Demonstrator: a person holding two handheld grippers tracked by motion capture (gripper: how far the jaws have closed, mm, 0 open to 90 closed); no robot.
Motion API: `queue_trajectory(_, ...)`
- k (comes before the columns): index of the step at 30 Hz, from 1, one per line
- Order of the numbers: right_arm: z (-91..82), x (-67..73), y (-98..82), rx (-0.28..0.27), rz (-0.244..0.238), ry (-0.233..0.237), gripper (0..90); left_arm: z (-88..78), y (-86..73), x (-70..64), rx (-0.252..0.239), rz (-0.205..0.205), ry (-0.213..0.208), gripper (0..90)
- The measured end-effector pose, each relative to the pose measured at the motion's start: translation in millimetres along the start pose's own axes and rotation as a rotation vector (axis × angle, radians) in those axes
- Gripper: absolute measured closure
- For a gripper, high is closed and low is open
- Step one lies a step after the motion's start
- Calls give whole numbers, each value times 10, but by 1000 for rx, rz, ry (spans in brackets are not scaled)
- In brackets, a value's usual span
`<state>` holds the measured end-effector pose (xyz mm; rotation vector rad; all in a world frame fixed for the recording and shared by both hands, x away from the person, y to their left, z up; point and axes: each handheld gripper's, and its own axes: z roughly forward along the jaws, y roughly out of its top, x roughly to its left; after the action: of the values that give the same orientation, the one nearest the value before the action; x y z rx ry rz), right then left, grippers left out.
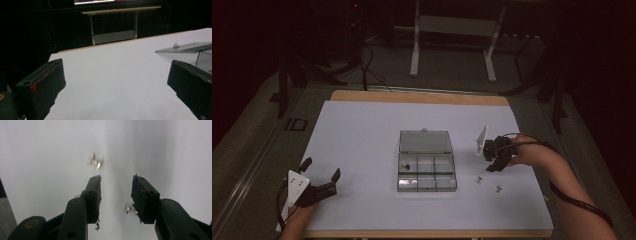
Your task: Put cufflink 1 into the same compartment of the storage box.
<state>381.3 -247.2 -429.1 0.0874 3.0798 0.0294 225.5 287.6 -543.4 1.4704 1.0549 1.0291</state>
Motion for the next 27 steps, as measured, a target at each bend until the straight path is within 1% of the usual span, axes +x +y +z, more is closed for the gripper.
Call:
queue_trajectory(1,23,-8,-54,-1,2,2,592,0,0,-1,0,1,1,24)
queue_trajectory(3,60,-17,-156,10,21,5,592,1,1,-2,2,2,2,24)
queue_trajectory(5,95,-30,-248,16,29,-6,592,2,1,-2,3,2,3,24)
queue_trajectory(7,128,-47,-329,23,50,-11,576,2,1,-4,2,2,5,24)
queue_trajectory(11,220,-97,-453,41,82,-26,548,3,2,-8,4,3,10,24)
queue_trajectory(13,277,-125,-500,50,97,-26,537,3,2,-10,3,4,11,24)
queue_trajectory(19,440,-221,-572,68,117,-39,516,4,2,-9,5,2,12,24)
queue_trajectory(20,469,-238,-579,75,124,-35,507,4,2,-9,6,3,12,24)
queue_trajectory(21,496,-252,-587,80,124,-44,505,4,2,-9,6,3,12,24)
queue_trajectory(23,545,-275,-598,90,133,-37,504,5,2,-11,5,5,13,24)
queue_trajectory(24,566,-285,-600,89,128,-42,504,5,2,-11,5,5,13,24)
queue_trajectory(25,581,-296,-601,88,135,-36,504,4,2,-13,5,6,14,24)
queue_trajectory(27,608,-317,-596,84,132,-31,504,4,2,-15,6,8,15,24)
